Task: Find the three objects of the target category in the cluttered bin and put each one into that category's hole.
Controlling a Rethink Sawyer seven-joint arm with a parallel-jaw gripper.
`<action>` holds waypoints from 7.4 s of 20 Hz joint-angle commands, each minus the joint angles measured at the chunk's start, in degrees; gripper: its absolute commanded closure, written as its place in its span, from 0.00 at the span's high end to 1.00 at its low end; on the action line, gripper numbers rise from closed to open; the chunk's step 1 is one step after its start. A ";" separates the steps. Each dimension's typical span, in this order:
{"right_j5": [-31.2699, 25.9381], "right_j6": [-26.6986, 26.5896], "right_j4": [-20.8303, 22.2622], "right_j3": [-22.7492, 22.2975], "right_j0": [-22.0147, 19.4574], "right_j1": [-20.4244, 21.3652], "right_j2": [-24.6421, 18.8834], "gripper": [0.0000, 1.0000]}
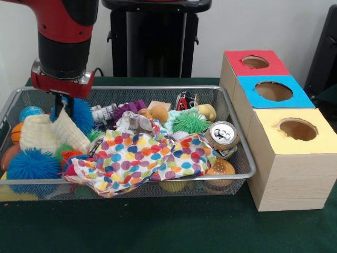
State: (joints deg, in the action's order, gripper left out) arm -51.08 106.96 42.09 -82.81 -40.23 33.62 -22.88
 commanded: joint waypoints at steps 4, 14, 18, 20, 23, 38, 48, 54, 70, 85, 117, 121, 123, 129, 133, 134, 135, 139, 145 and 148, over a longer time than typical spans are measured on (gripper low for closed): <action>-4.05 -20.93 1.65 1.06 -1.98 -0.32 -4.20 0.00; -6.54 -24.23 0.26 2.84 -4.16 -0.45 -6.32 0.00; -9.89 -21.60 0.29 6.62 -1.07 -1.52 -5.99 0.00; -10.67 -19.23 0.35 8.35 0.75 -2.54 -5.54 0.00; -10.85 -17.39 -0.05 10.31 1.56 -4.16 -5.45 0.00; -3.39 -18.35 1.62 4.49 -1.53 -2.35 -4.51 0.00; -5.06 -20.94 2.01 6.88 -2.59 -3.50 -5.35 0.00; -6.57 -23.36 2.39 8.25 -2.97 -3.66 -5.78 0.00; -7.38 -22.16 2.30 9.79 -2.43 -4.89 -5.54 0.00; -12.87 -25.10 1.44 16.96 -1.41 -8.29 -6.09 0.00; -5.82 6.08 8.45 6.18 19.29 0.94 10.66 1.00; -3.76 10.61 9.33 5.53 24.55 0.29 14.89 1.00; -1.89 11.52 8.83 4.92 25.54 -0.12 16.15 1.00; 3.58 7.06 2.95 3.03 22.08 -1.44 15.16 1.00; 6.84 8.80 0.52 1.75 21.50 -1.85 15.73 1.00; 8.02 7.82 -0.48 1.30 20.57 -2.24 15.08 1.00; 9.92 7.58 -1.18 0.81 19.71 -2.65 14.60 1.00; 15.61 6.41 -2.58 -1.62 17.58 -3.51 13.90 1.00; 15.05 -1.40 4.59 -1.13 21.55 -3.36 17.52 1.00; 15.77 -1.41 6.53 -0.96 23.77 -4.75 18.64 1.00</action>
State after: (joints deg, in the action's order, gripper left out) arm -36.55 104.71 43.71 -78.58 -20.51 32.34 -6.10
